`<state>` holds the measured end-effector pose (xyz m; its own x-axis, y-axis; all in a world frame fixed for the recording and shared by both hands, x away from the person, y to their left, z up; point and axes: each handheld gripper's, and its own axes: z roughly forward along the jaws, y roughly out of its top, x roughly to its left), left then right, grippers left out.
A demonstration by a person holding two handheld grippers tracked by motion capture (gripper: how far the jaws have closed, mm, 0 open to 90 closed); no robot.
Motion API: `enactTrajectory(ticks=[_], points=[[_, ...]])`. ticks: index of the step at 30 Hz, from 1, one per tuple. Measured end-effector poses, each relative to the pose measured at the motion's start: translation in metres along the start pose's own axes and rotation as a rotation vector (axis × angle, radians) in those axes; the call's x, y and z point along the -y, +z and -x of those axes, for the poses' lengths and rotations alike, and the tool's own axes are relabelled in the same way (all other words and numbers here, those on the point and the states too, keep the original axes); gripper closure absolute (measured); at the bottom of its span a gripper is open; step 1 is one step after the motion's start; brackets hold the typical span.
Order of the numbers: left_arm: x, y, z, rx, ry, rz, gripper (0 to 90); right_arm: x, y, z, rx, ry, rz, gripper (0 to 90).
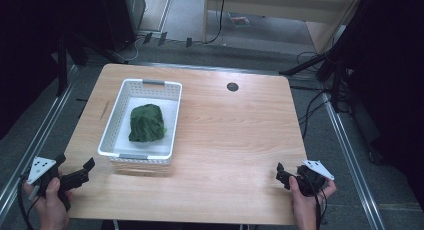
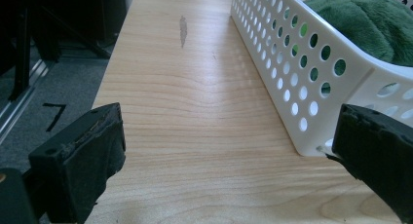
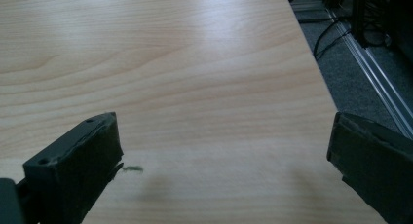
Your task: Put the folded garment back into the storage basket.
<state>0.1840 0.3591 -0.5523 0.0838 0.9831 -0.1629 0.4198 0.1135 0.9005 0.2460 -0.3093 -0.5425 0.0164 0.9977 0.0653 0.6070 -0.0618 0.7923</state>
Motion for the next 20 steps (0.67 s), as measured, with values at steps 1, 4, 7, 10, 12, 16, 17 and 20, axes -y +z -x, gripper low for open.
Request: enactTrajectory(ticks=[1,4,7,10,12,16,17,20], points=[[0.000,0.000,0.000,-0.001,0.001,0.000,0.0,0.001,-0.002,0.003,-0.002,0.007,0.002,0.0],[0.000,0.000,0.000,0.001,0.001,0.000,0.0,0.004,-0.008,0.012,0.011,0.016,0.003,0.0],[0.000,0.000,0.000,0.000,0.002,0.001,0.0,0.007,-0.012,0.022,0.020,0.031,0.002,0.0],[0.000,0.000,0.001,0.001,0.003,0.003,0.0,0.010,-0.016,0.030,0.039,0.044,0.003,0.0],[0.000,-0.001,0.001,0.003,0.003,0.005,0.0,0.012,-0.018,0.033,0.043,0.046,0.007,0.0],[0.000,-0.001,0.000,0.002,0.002,0.005,0.0,0.016,-0.020,0.035,0.032,0.079,0.017,0.0],[0.000,0.000,0.000,0.001,0.002,0.005,0.0,0.016,-0.020,0.035,0.032,0.081,0.019,0.0],[0.000,-0.001,0.000,0.002,0.002,0.007,0.0,0.016,-0.020,0.036,0.029,0.093,0.029,0.0]])
